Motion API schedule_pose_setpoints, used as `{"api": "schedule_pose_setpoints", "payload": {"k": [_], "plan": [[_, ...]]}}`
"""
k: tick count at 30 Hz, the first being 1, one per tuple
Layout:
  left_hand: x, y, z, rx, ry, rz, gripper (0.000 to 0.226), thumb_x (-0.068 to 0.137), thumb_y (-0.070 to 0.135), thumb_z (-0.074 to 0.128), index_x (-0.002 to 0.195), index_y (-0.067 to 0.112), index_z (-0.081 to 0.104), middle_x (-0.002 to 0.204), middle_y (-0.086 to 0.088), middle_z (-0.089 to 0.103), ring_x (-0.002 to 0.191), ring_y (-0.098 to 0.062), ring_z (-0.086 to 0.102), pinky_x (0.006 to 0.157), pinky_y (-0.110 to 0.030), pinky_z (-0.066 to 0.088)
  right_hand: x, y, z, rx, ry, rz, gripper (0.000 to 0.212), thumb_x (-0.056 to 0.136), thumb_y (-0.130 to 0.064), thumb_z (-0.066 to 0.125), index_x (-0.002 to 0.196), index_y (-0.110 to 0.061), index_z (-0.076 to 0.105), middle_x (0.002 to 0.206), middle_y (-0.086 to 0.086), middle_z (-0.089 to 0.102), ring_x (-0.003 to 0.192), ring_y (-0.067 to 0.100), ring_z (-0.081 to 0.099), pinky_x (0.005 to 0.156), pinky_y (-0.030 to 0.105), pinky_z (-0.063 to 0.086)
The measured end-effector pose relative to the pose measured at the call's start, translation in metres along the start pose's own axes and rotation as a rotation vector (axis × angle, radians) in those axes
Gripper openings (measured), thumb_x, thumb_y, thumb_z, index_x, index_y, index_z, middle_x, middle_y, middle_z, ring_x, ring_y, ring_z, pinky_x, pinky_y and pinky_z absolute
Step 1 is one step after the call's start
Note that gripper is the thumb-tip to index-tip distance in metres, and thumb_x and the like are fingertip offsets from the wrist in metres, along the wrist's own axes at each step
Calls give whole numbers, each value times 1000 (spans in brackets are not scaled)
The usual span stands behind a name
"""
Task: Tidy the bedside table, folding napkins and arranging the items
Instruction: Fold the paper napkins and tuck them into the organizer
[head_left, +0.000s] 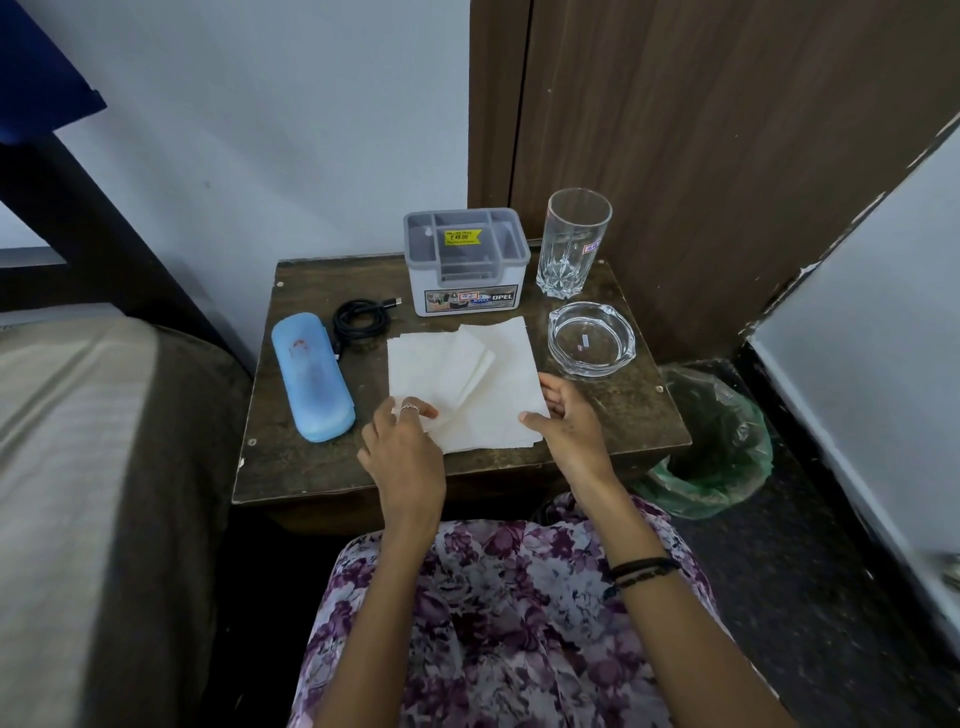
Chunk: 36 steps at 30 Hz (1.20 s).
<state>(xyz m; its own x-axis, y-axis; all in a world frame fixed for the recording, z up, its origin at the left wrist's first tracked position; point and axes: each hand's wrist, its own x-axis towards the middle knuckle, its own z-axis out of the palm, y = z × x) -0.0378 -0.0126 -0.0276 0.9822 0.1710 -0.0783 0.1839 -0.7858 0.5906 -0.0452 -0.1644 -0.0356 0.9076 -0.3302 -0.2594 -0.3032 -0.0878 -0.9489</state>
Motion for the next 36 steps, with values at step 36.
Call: {"api": "schedule_pose_setpoints", "payload": {"k": [36], "plan": [[21,5,0,-25,38,-29,31,88,21,58,114,3,56,117,-14,55,112,-31,46,99,-49,23,4,7,-1,-27,-21,-9,51,83,2,62,129,-16,48,114,-8,54,99,3,52,69,7,43]]}}
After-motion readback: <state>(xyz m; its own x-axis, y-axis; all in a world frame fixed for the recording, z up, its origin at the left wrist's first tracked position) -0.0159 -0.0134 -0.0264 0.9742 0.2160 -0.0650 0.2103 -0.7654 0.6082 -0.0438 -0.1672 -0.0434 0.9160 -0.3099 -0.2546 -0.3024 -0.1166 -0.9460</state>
